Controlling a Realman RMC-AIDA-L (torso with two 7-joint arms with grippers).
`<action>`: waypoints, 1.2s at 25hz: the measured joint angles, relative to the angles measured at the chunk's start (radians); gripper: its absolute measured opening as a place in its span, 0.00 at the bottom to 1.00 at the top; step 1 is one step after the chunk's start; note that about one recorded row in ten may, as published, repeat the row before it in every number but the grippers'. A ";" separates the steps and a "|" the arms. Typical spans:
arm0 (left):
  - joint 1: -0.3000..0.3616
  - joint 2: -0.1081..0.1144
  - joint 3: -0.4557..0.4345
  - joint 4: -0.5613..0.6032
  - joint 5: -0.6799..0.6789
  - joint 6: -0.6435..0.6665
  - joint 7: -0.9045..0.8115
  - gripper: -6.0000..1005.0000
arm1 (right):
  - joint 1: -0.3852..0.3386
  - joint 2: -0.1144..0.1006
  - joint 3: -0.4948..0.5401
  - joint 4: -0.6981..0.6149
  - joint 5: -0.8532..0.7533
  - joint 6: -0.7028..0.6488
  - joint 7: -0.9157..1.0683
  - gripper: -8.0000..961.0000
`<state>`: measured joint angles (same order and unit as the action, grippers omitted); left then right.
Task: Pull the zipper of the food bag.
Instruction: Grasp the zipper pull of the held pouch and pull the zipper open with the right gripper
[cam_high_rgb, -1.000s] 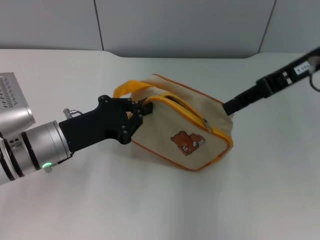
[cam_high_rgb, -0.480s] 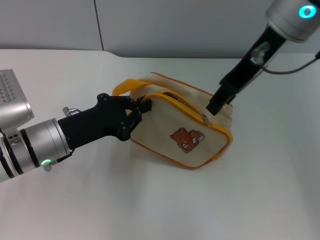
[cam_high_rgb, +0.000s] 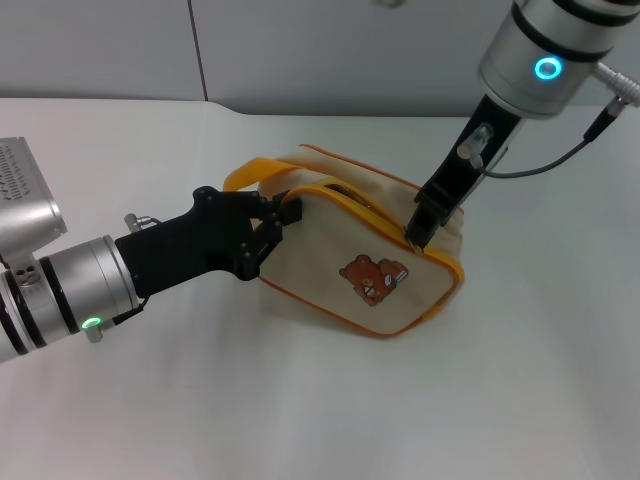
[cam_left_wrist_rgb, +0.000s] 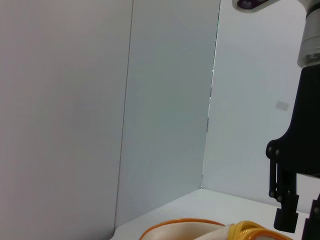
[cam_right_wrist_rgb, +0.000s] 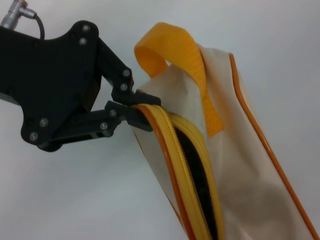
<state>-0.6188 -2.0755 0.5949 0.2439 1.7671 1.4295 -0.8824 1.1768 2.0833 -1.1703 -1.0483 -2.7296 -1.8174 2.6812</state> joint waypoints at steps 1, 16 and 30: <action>0.000 0.000 0.000 0.000 0.000 0.000 0.000 0.05 | 0.000 0.000 0.000 0.000 0.000 0.000 0.000 0.37; -0.001 0.000 0.002 0.002 0.000 -0.002 -0.011 0.05 | -0.008 -0.001 -0.005 -0.008 0.050 -0.024 0.013 0.20; -0.002 -0.002 0.004 0.002 0.000 0.003 -0.012 0.05 | -0.035 0.000 -0.016 0.019 0.044 0.046 0.005 0.13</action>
<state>-0.6205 -2.0770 0.5994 0.2455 1.7670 1.4326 -0.8943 1.1417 2.0835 -1.1863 -1.0297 -2.6852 -1.7716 2.6858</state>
